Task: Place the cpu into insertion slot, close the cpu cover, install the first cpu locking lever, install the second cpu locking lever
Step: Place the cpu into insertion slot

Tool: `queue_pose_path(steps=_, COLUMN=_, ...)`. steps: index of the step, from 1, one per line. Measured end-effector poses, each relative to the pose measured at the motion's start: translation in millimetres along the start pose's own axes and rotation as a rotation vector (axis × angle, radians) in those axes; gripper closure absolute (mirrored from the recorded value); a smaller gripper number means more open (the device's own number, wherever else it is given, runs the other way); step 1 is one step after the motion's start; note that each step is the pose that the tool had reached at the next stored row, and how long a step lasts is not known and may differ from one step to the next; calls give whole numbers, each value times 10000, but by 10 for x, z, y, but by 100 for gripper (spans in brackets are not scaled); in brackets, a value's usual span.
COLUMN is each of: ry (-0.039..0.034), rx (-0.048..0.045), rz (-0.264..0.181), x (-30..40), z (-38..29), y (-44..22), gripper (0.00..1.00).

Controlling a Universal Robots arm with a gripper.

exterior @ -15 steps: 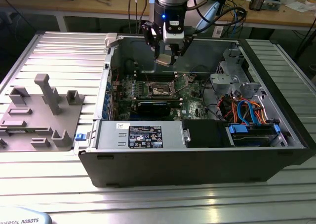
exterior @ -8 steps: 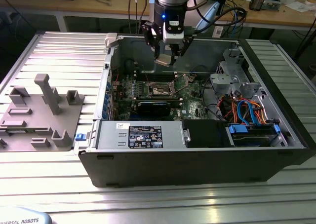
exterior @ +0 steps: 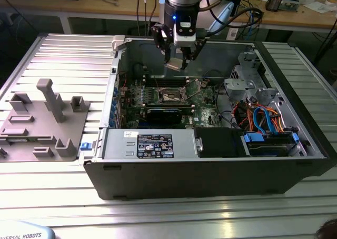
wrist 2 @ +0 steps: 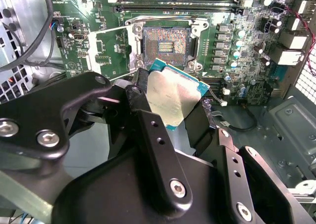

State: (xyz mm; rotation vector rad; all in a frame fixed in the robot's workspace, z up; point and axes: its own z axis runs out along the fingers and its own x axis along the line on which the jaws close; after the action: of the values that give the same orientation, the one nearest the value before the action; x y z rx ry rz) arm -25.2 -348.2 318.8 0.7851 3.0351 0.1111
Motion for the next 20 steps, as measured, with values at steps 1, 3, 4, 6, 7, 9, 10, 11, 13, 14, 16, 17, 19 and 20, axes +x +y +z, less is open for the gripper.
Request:
queue_pose_path(steps=1, ry=-1, rx=0, rz=7, x=0, z=0, y=0, gripper=46)
queue_pose_path(steps=3, ry=-2, rx=0, rz=20, x=0, z=1, y=0, gripper=46)
queue_pose_path(steps=4, ry=-8, rx=1, rz=92, x=0, z=7, y=-1, gripper=46)
queue_pose_path(steps=6, ry=-13, rx=0, rz=171, x=0, z=14, y=-1, gripper=46)
queue_pose_path(steps=7, ry=-13, rx=0, rz=176, x=0, z=14, y=-1, gripper=46)
queue_pose_path(steps=9, ry=-15, rx=0, rz=198, x=0, z=15, y=-1, gripper=46)
queue_pose_path(steps=10, ry=-16, rx=0, rz=207, x=0, z=15, y=-1, gripper=46)
queue_pose_path(steps=11, ry=-16, rx=0, rz=213, x=0, z=16, y=-1, gripper=46)
queue_pose_path(steps=13, ry=-18, rx=1, rz=225, x=0, z=16, y=-1, gripper=46)
queue_pose_path(steps=14, ry=-18, rx=1, rz=231, x=0, z=16, y=-1, gripper=46)
queue_pose_path(steps=16, ry=-21, rx=3, rz=247, x=0, z=18, y=-1, gripper=46)
queue_pose_path(steps=17, ry=-22, rx=3, rz=254, x=0, z=18, y=-1, gripper=46)
queue_pose_path(steps=19, ry=-24, rx=5, rz=275, x=0, z=19, y=-1, gripper=46)
queue_pose_path(steps=20, ry=-25, rx=6, rz=281, x=0, z=19, y=-1, gripper=46)
